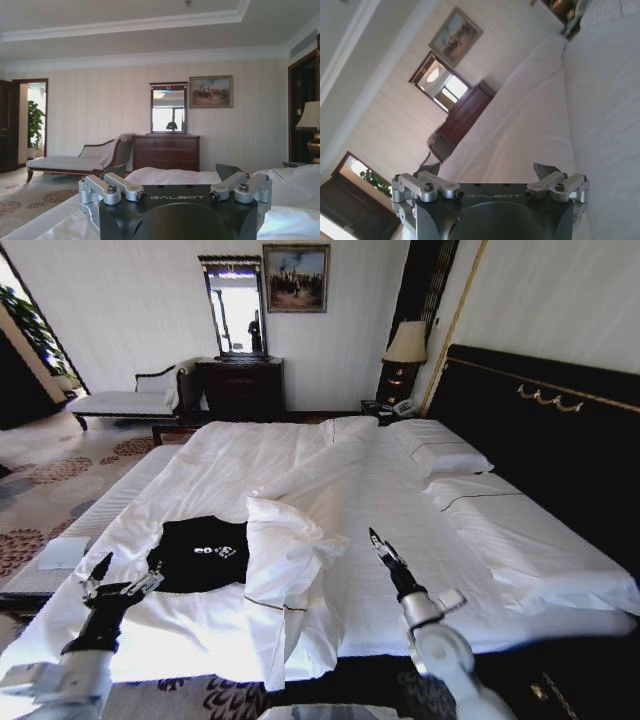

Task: Fold the clothes on the bed.

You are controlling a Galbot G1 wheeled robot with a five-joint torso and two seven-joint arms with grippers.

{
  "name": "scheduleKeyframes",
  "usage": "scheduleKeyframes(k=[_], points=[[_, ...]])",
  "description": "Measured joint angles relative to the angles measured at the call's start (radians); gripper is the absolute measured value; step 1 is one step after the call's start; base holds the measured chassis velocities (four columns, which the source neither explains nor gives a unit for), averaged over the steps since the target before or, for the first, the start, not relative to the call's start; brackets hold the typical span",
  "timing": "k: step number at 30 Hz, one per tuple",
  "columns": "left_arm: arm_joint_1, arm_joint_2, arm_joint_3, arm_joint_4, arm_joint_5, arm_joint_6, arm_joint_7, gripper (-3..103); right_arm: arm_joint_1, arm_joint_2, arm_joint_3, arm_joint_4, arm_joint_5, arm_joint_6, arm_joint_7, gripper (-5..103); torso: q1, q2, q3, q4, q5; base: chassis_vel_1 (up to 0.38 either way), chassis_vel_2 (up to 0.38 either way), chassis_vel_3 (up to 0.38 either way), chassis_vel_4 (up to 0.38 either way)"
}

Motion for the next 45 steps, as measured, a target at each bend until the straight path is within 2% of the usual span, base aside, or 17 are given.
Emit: scheduleKeyframes(k=[1,5,9,17,22,36,37,39,43,44,45], points=[[0.0,0.0,0.0,0.0,0.0,0.0,0.0,100,0.0,0.0,0.0,0.0,0.0,0.0,0.0,100,0.0,0.0,0.0,0.0,0.0,0.0,0.0,0.0,0.0],[0.008,-0.05,-0.002,-0.03,0.024,0.007,0.0,100,0.131,-0.01,-0.107,-0.056,0.074,-0.082,0.071,100,0.0,0.0,0.0,0.0003,-0.0003,0.0,0.0,0.0,0.0],[0.011,-0.078,0.011,-0.035,0.048,0.007,0.0,100,0.208,-0.007,-0.166,-0.113,0.1,-0.104,0.082,100,0.0,0.0,0.0,0.0003,-0.0004,0.0,0.0,0.0,0.0],[0.01,-0.097,0.04,-0.035,0.084,0.007,-0.002,100,0.279,0.051,-0.228,-0.173,0.124,-0.111,0.059,100,0.0,0.0,0.0,0.0001,-0.0004,0.0,0.0,0.0,0.0],[-0.003,-0.107,0.065,-0.028,0.108,0.017,-0.01,100,0.308,0.11,-0.266,-0.181,0.137,-0.115,0.041,100,0.0,0.0,0.0,0.0001,-0.0004,0.0,0.0,0.0,0.0],[0.0,-0.115,0.057,0.001,0.106,0.004,-0.016,100,0.359,0.138,-0.358,-0.245,0.093,-0.138,0.038,101,0.0,0.0,0.0,0.0001,-0.0003,0.0,0.0,0.0,0.0],[0.0,-0.116,0.056,0.004,0.105,0.001,-0.016,100,0.359,0.14,-0.362,-0.245,0.091,-0.138,0.037,97,0.0,0.0,0.0,0.0001,-0.0003,0.0,0.0,0.0,0.0],[0.0,-0.117,0.056,0.005,0.104,-0.001,-0.016,100,0.359,0.142,-0.365,-0.245,0.088,-0.138,0.036,97,0.0,0.0,0.0,0.0001,-0.0003,0.0,0.0,0.0,0.0],[0.0,-0.117,0.055,0.01,0.102,-0.006,-0.017,100,0.355,0.148,-0.368,-0.245,0.077,-0.136,0.035,76,0.0,0.0,0.0,0.0001,-0.0004,0.0,0.0,0.0,0.0],[0.0,-0.117,0.055,0.01,0.102,-0.006,-0.017,100,0.355,0.148,-0.368,-0.245,0.077,-0.136,0.035,76,0.0,0.0,0.0,0.0001,-0.0004,0.0,0.0,0.0,0.0],[0.0,-0.117,0.055,0.01,0.102,-0.007,-0.017,100,0.354,0.149,-0.368,-0.245,0.075,-0.135,0.035,71,0.0,0.0,0.0,0.0001,-0.0003,0.0,0.0,0.0,0.0]])
